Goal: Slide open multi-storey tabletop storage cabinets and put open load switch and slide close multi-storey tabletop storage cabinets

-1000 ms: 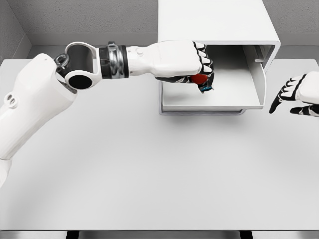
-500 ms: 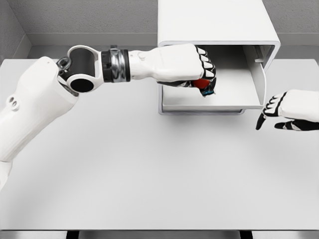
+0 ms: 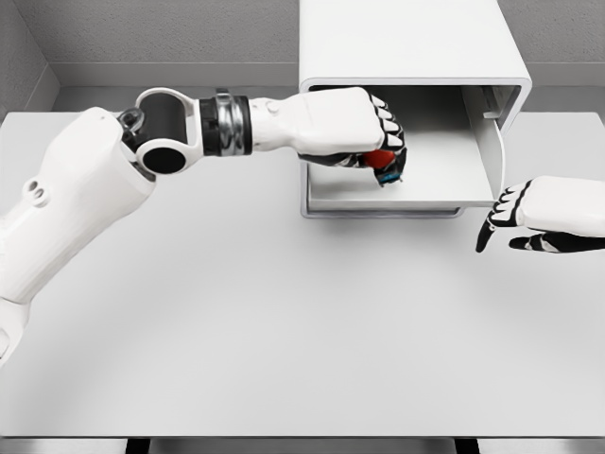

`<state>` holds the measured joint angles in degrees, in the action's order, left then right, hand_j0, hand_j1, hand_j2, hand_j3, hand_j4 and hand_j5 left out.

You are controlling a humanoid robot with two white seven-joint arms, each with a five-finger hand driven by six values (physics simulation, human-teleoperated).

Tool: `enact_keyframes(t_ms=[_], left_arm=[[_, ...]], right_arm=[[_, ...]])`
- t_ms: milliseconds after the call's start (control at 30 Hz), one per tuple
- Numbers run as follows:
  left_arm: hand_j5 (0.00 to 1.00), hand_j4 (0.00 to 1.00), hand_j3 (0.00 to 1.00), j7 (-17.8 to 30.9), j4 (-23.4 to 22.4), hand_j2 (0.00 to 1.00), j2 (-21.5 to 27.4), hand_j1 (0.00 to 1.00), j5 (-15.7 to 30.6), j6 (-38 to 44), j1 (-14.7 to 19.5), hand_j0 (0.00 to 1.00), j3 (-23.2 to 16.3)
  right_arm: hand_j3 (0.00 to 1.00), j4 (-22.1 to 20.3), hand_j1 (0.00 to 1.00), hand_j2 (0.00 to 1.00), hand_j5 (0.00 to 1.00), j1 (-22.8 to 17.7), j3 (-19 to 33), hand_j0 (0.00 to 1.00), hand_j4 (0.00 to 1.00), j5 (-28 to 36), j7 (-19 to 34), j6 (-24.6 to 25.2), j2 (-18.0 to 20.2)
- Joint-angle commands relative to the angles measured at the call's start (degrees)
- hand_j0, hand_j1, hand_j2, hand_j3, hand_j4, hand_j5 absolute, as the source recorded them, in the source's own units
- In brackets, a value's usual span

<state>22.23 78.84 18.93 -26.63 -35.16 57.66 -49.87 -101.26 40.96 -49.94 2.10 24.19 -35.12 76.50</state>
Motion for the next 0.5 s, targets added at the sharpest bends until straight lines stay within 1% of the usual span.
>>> enact_keyframes(t_ms=[0, 333, 433, 467], left_arm=[[1.0, 1.0, 1.0, -0.08, -0.35, 1.0, -0.65, 1.0, 0.35, 0.16, 0.09, 1.0, 0.03], [1.0, 1.0, 1.0, -0.17, 0.18, 1.0, -0.65, 1.0, 0.7, 0.16, 0.0, 1.0, 0.38], [1.0, 1.0, 1.0, -0.17, 0.53, 1.0, -0.48, 1.0, 0.96, 0.16, 0.09, 1.0, 0.47], [1.0, 1.0, 1.0, -0.08, 1.4, 1.0, -0.39, 1.0, 0.96, 0.16, 0.09, 1.0, 0.47]], right_arm=[[0.58, 0.01, 0.58, 0.58, 0.58, 0.0, 0.1, 0.58, 0.58, 0.36, -0.02, 0.12, -0.03], [0.57, 0.01, 0.57, 0.57, 0.57, 0.0, 0.02, 0.57, 0.57, 0.36, -0.11, 0.12, -0.21], [0.57, -0.08, 0.57, 0.57, 0.57, 0.0, -0.16, 0.57, 0.57, 0.36, -0.02, 0.12, -1.87], [0.56, 0.01, 0.56, 0.56, 0.56, 0.0, -1.03, 0.56, 0.56, 0.19, 0.07, 0.12, -2.14]])
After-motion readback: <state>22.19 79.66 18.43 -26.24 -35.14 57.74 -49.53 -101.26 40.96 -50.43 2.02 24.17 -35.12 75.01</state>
